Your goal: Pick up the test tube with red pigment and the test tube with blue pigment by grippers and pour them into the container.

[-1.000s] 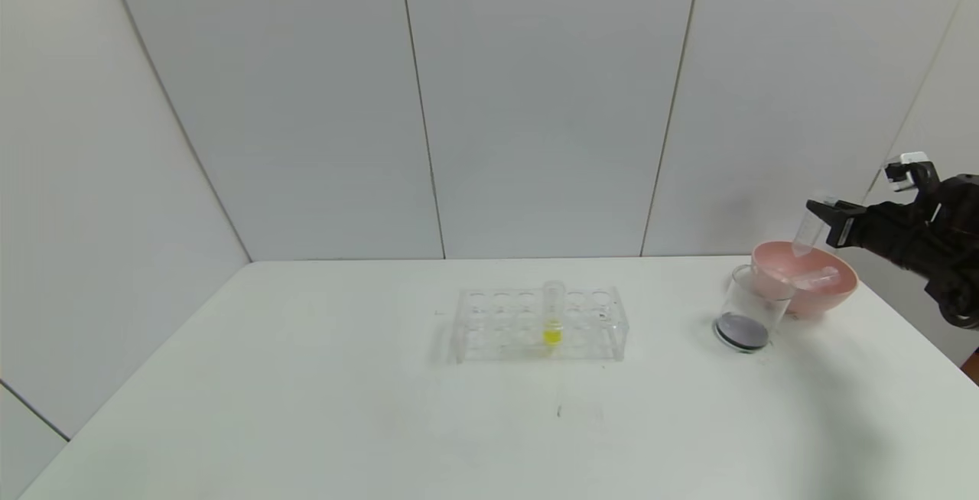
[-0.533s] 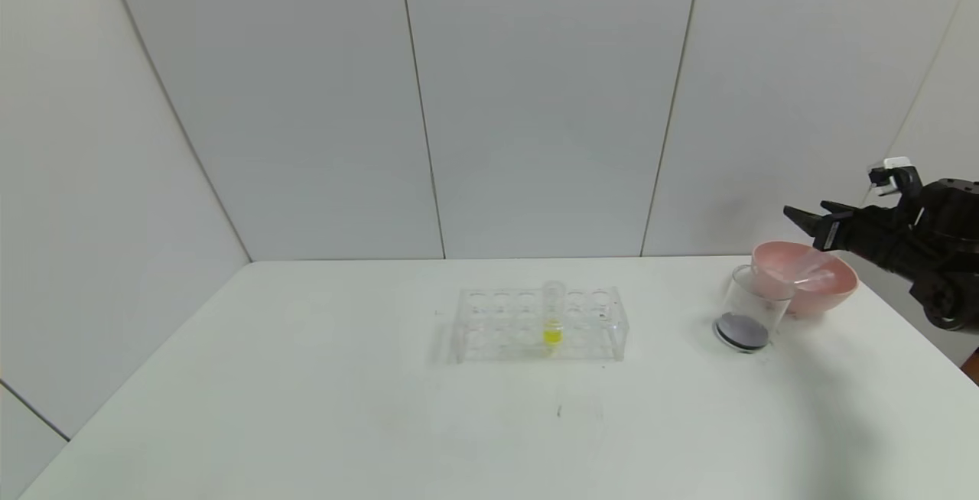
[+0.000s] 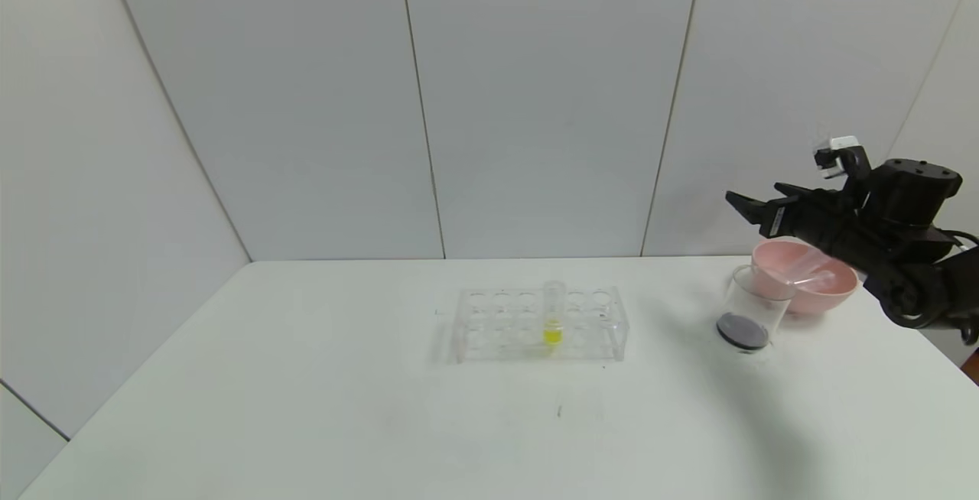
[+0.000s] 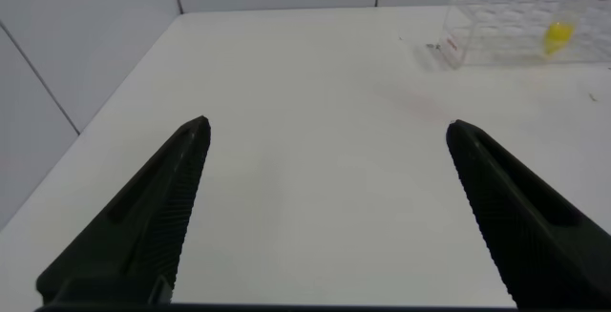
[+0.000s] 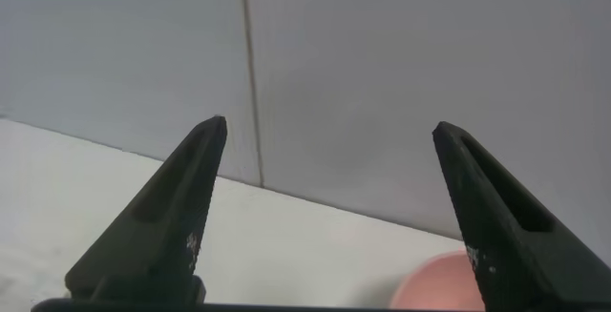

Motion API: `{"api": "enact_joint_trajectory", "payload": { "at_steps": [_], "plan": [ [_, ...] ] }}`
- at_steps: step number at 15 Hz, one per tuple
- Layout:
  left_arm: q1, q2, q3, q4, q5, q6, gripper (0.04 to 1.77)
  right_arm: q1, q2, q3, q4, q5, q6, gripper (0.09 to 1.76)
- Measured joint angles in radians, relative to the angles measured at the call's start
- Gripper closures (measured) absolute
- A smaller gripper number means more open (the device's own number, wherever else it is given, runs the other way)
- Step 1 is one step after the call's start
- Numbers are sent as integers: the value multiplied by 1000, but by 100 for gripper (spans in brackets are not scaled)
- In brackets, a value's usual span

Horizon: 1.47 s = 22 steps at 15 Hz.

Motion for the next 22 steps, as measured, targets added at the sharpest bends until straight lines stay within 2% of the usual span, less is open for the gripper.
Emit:
{"api": "enact_joint_trajectory", "payload": {
  "at_steps": [5,11,15,18,20,22],
  "plan": [
    [0,0,0,0,0,0,5,52,-226,245,-95,-2,13,23],
    [0,0,0,0,0,0,5,-27,-619,604,-236,3,63,18],
    [0,0,0,1,0,0,5,-56,-922,765,-249,19,144,17],
    [0,0,0,0,0,0,5,-60,-1161,876,-244,87,174,16],
    [0,0,0,0,0,0,5,-55,-1325,941,-202,117,185,15],
    [0,0,0,1,0,0,5,-45,-1487,978,-100,129,189,15]
  ]
}}
